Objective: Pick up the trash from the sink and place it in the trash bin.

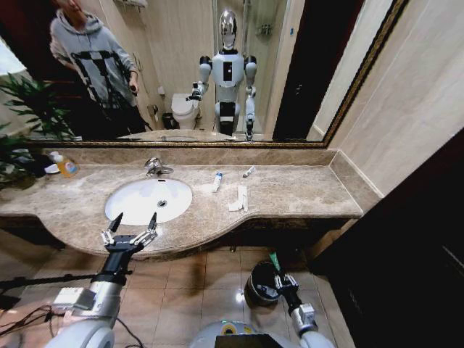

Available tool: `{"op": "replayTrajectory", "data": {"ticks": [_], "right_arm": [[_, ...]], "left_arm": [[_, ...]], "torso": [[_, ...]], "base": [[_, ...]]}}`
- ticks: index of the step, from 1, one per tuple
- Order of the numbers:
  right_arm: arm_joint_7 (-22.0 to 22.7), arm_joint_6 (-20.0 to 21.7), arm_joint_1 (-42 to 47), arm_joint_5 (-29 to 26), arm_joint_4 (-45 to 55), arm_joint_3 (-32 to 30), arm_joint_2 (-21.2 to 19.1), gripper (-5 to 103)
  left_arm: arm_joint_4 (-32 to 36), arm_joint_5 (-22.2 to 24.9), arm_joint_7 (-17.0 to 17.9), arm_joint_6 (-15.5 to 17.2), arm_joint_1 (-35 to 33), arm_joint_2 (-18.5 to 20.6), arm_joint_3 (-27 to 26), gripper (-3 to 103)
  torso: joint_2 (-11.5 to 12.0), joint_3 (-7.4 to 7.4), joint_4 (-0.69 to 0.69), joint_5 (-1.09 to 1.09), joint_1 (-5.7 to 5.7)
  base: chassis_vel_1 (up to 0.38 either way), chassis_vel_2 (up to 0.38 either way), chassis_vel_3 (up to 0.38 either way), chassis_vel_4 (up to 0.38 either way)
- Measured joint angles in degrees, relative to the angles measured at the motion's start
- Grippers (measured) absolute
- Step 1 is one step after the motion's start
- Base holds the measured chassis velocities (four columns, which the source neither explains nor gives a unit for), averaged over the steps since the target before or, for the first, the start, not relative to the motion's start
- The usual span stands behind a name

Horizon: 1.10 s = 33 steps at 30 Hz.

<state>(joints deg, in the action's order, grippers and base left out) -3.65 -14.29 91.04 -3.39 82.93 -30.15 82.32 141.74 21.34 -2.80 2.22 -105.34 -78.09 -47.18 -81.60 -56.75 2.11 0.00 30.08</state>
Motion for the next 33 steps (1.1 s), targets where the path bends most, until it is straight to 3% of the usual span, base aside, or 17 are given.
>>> {"op": "replayTrajectory", "data": {"ticks": [7,16,33], "right_arm": [[-0.21,0.69,-7.68,0.13,-14.99,0.89,0.33,21],[-0.26,-1.01,-17.90,6.00,-33.09,0.99,1.13,21],[-0.99,1.54,-29.86,6.51,-50.11,0.36,2.14,21]], "left_arm": [[0.00,0.00,0.00,0.00,0.00,0.00,-0.01,100],[0.00,0.00,0.00,0.00,0.00,0.00,0.00,100],[0.00,0.00,0.00,0.00,0.00,0.00,0.00,100]], "torso": [[0.00,0.00,0.00,0.00,0.00],[0.00,0.00,0.00,0.00,0.00],[0.00,0.00,0.00,0.00,0.00]], "base": [[0.000,0.000,0.000,0.000],[0.000,0.000,0.000,0.000],[0.000,0.000,0.000,0.000]]}}
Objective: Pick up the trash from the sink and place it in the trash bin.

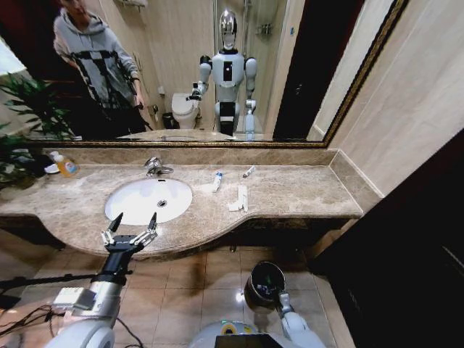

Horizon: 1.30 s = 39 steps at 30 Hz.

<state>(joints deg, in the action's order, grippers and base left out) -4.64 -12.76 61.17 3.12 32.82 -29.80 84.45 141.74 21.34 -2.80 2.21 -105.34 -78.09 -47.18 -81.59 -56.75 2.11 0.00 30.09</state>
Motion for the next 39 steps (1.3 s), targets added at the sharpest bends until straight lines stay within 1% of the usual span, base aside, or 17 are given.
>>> {"op": "replayTrajectory", "data": {"ticks": [1,2,3,6,8,10,11,14,16,17,18,20,23,32,35,37,39], "right_arm": [[-0.13,0.13,-0.94,0.18,-2.17,-0.25,-0.07,18],[-0.70,0.16,-1.44,0.22,-3.33,-0.42,-0.14,23],[-0.70,0.16,-1.44,0.22,-3.33,-0.42,-0.14,23],[-1.85,0.12,-2.61,0.76,-6.34,-0.87,-0.36,38],[-1.91,0.12,-2.87,0.81,-6.86,-0.96,-0.40,38],[-1.92,0.20,-3.02,0.81,-6.98,-0.99,-0.40,50],[-1.92,0.20,-3.02,0.81,-6.98,-0.99,-0.40,50],[-1.88,0.35,-3.01,0.81,-6.88,-0.98,-0.41,66],[-1.84,0.38,-2.97,0.81,-6.86,-0.98,-0.44,66],[-1.80,0.40,-2.85,0.81,-6.83,-0.98,-0.47,77],[-1.78,0.40,-2.74,0.81,-6.79,-0.98,-0.48,77],[-1.75,0.40,-2.62,0.81,-6.75,-1.00,-0.47,83],[-1.43,0.40,-2.00,0.95,-6.50,-1.05,-0.24,97],[-0.31,0.32,0.59,1.49,-3.60,-1.09,0.13,100],[1.51,-1.00,3.19,5.18,-0.25,-1.30,0.00,100],[1.88,-1.43,3.84,5.70,0.63,-1.30,-0.04,100],[3.63,-3.74,6.69,7.86,4.66,-1.30,-0.19,100]], "left_arm": [[0.00,0.00,0.00,0.00,0.00,0.00,0.00,100],[0.00,0.00,0.00,0.00,0.00,0.00,0.00,100],[0.00,0.00,0.00,0.00,0.00,0.00,0.00,100],[0.00,0.00,0.00,0.00,0.00,0.00,0.00,100],[0.00,0.00,0.00,0.00,0.00,0.00,0.00,100],[0.00,0.00,0.00,0.00,0.00,0.00,0.00,100],[0.00,0.00,0.00,0.00,0.00,0.00,0.00,100],[0.00,0.00,0.00,0.00,0.00,0.00,0.00,100],[0.00,0.00,0.00,0.00,0.00,0.00,0.00,100],[0.00,0.00,0.00,0.00,0.00,0.00,0.00,100],[0.00,0.00,0.00,0.00,0.00,0.00,0.00,100],[0.00,0.00,0.00,0.00,0.00,0.00,0.00,100],[0.00,0.00,0.00,0.00,0.00,0.00,0.00,100],[0.00,0.00,0.00,0.00,0.00,0.00,0.00,100],[0.00,0.00,0.00,0.00,0.00,0.00,0.00,100],[0.00,0.00,0.00,0.00,0.00,0.00,0.00,100],[0.00,0.00,0.00,0.00,0.00,0.00,0.00,100]], "torso": [[0.00,0.00,0.00,0.00,0.00],[0.00,0.00,-0.01,0.00,0.00],[0.00,0.00,-0.01,0.00,0.00],[0.00,0.00,-0.01,0.00,0.00],[0.00,0.00,-0.01,0.00,0.00],[0.00,0.00,0.00,0.00,0.00],[0.00,0.00,0.00,0.00,0.00],[0.00,0.00,0.00,0.00,0.00],[0.00,0.00,0.00,0.00,0.00],[0.00,0.00,0.00,0.00,0.00],[0.00,0.00,0.00,0.00,0.00],[0.00,0.00,0.00,0.00,0.00],[0.00,0.00,0.00,0.00,0.00],[0.00,0.00,0.00,0.00,0.00],[0.00,0.01,0.00,0.00,0.00],[0.00,0.00,0.00,0.00,0.00],[0.00,0.01,0.00,0.00,-0.01]], "base": [[0.000,0.000,0.000,0.000],[0.000,0.000,0.000,0.000],[0.000,0.000,0.000,0.000],[0.000,0.000,0.000,0.000],[0.000,0.000,0.000,0.000],[0.000,0.000,0.000,0.000],[0.000,0.000,0.000,0.000],[0.000,0.000,0.000,0.000],[0.000,0.000,0.000,0.000],[0.000,0.000,0.000,0.000],[0.000,0.000,0.000,0.000],[0.000,0.000,0.000,0.000],[0.000,0.000,0.000,0.000],[0.000,0.000,0.000,0.000],[0.000,0.000,0.000,0.000],[0.000,0.000,0.000,0.000],[0.000,0.000,0.000,0.000]]}}
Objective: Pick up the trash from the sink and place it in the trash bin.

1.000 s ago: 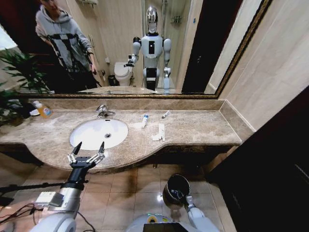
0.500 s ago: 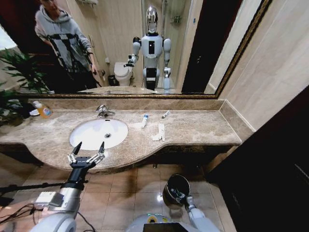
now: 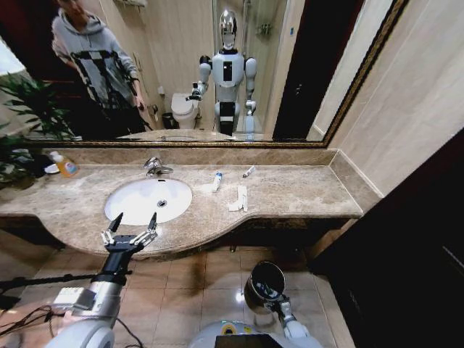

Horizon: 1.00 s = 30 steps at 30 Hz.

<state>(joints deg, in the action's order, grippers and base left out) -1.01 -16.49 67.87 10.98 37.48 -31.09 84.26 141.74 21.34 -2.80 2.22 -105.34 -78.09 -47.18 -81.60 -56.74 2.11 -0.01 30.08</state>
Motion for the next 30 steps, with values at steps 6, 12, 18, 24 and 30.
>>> {"op": "replayTrajectory", "data": {"ticks": [6,12,18,24,30], "right_arm": [[2.44,-1.60,7.84,0.49,13.62,-0.23,-0.39,100],[3.18,0.59,17.96,-5.31,36.51,-0.63,-0.47,100],[3.01,4.04,30.54,-11.36,60.84,-0.46,0.06,100],[3.76,5.26,36.74,-12.50,76.56,0.43,1.78,100],[3.88,6.52,38.51,-12.48,84.38,2.09,2.59,100]], "left_arm": [[0.00,0.00,0.00,0.00,0.00,0.00,0.00,100],[0.00,0.00,0.00,0.00,0.00,0.00,0.00,100],[0.00,0.00,0.00,0.00,0.00,0.00,0.00,100],[0.00,0.00,0.00,0.00,0.00,0.00,0.00,100],[0.00,0.00,0.00,0.00,0.00,0.00,0.00,100]], "torso": [[-0.01,0.00,0.00,0.00,0.00],[-0.01,0.00,0.00,0.01,0.00],[-0.01,0.00,-0.01,0.02,-0.01],[-0.01,0.00,0.00,0.01,0.00],[-0.01,0.00,0.00,0.02,0.00]], "base": [[0.000,0.000,0.000,0.000],[0.000,0.000,0.000,0.000],[0.000,0.000,0.000,0.000],[0.000,0.000,0.000,0.000],[0.000,0.000,0.000,0.000]]}}
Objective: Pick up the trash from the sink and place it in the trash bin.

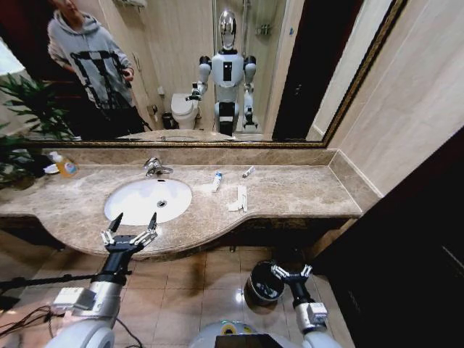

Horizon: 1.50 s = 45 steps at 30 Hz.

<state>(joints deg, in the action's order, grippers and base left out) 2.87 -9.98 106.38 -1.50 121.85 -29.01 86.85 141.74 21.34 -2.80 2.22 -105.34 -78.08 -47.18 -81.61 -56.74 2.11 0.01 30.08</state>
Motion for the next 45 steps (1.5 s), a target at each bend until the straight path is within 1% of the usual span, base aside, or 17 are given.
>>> {"op": "replayTrajectory", "data": {"ticks": [3,4,7,8,10,11,13,14,16,21,23,26,31,38,40,43,45], "right_arm": [[-0.41,2.68,-2.14,0.49,2.82,1.17,0.26,100],[-0.41,2.68,-2.14,0.49,2.82,1.17,0.26,100],[-1.28,6.93,-7.86,-0.01,3.34,2.64,-0.07,100],[-1.28,6.93,-7.86,-0.01,3.34,2.64,-0.07,100],[-1.73,9.94,-12.35,-0.42,3.03,4.20,-0.66,100],[-1.73,9.94,-12.35,-0.42,3.03,4.20,-0.66,100],[-2.11,12.86,-17.63,-1.13,1.33,6.79,-1.40,100],[-2.11,12.86,-17.63,-1.13,1.33,6.79,-1.40,100],[-2.25,16.11,-22.84,-2.53,-1.22,9.96,-2.10,100],[-2.11,18.80,-28.65,-4.07,-4.79,13.07,-2.40,100],[-0.59,21.52,-33.31,-8.73,-7.91,15.71,-2.23,100],[0.26,22.41,-37.42,-9.83,-11.96,17.03,-1.35,100],[1.20,22.43,-42.56,-8.09,-19.29,17.54,-0.44,100],[1.51,22.40,-45.53,-6.86,-25.22,16.17,-0.69,100],[1.49,22.31,-45.73,-6.65,-25.81,16.01,-0.74,103],[1.30,22.01,-46.14,-6.13,-27.06,15.55,-0.78,93],[1.24,21.96,-46.15,-6.00,-27.27,15.47,-0.78,93]], "left_arm": [[0.00,0.00,0.00,0.00,0.00,0.00,0.00,100],[0.00,0.00,0.00,0.00,0.00,0.00,0.00,100],[0.00,0.00,0.00,0.00,0.00,-0.01,0.00,100],[0.00,0.00,0.00,0.00,0.00,-0.01,0.00,100],[0.00,0.00,0.00,0.00,0.00,0.00,0.00,100],[0.00,0.00,0.00,0.00,0.00,0.00,0.00,100],[0.00,0.00,0.00,0.00,0.00,0.00,0.00,100],[0.00,0.00,0.00,0.00,0.00,0.00,0.00,100],[0.00,0.00,0.00,0.00,0.00,0.00,0.00,100],[0.00,0.00,0.00,0.00,0.00,0.00,0.00,100],[0.00,0.00,0.00,0.00,0.00,0.00,0.00,100],[0.00,0.00,0.00,0.00,0.00,0.00,0.00,100],[0.00,0.00,0.00,0.00,0.00,0.00,0.00,100],[0.00,0.00,0.00,0.00,0.00,0.00,0.00,100],[0.00,0.00,0.00,0.00,0.00,0.00,0.00,100],[0.00,0.00,0.00,0.00,0.00,0.00,0.00,100],[0.00,0.00,0.00,0.00,0.00,0.00,0.00,100]], "torso": [[0.00,0.00,0.00,0.00,0.00],[0.00,0.00,0.00,0.00,0.00],[0.00,0.00,0.00,0.00,0.00],[0.00,0.00,0.00,0.00,0.00],[0.01,-0.01,0.01,0.00,0.00],[0.01,-0.01,0.01,0.00,0.00],[0.01,-0.01,0.01,0.00,0.01],[0.01,-0.01,0.01,0.00,0.01],[0.01,-0.01,0.00,0.00,0.01],[0.01,-0.01,0.00,0.00,0.01],[0.01,-0.01,0.01,0.00,0.01],[0.01,-0.01,0.00,0.00,0.01],[0.02,-0.01,0.01,-0.01,0.01],[0.01,-0.01,0.00,-0.01,0.01],[0.01,-0.01,0.00,-0.01,0.01],[0.01,0.00,0.00,-0.02,0.01],[0.01,0.00,0.00,-0.01,0.01]], "base": [[0.000,0.000,0.000,0.000],[0.000,0.000,0.000,0.000],[0.000,0.000,0.000,0.000],[0.000,0.000,0.000,0.000],[0.000,0.000,0.000,0.000],[0.000,0.000,0.000,0.000],[0.000,0.000,0.000,0.000],[0.000,0.000,0.000,0.000],[0.000,0.000,0.000,0.000],[0.000,0.000,0.000,0.000],[0.000,0.000,0.000,0.000],[0.000,0.000,0.000,0.000],[0.000,0.000,0.000,0.000],[0.000,0.000,0.000,0.000],[0.000,0.000,0.000,0.000],[0.000,0.000,0.000,0.000],[0.000,0.000,0.000,0.000]]}}
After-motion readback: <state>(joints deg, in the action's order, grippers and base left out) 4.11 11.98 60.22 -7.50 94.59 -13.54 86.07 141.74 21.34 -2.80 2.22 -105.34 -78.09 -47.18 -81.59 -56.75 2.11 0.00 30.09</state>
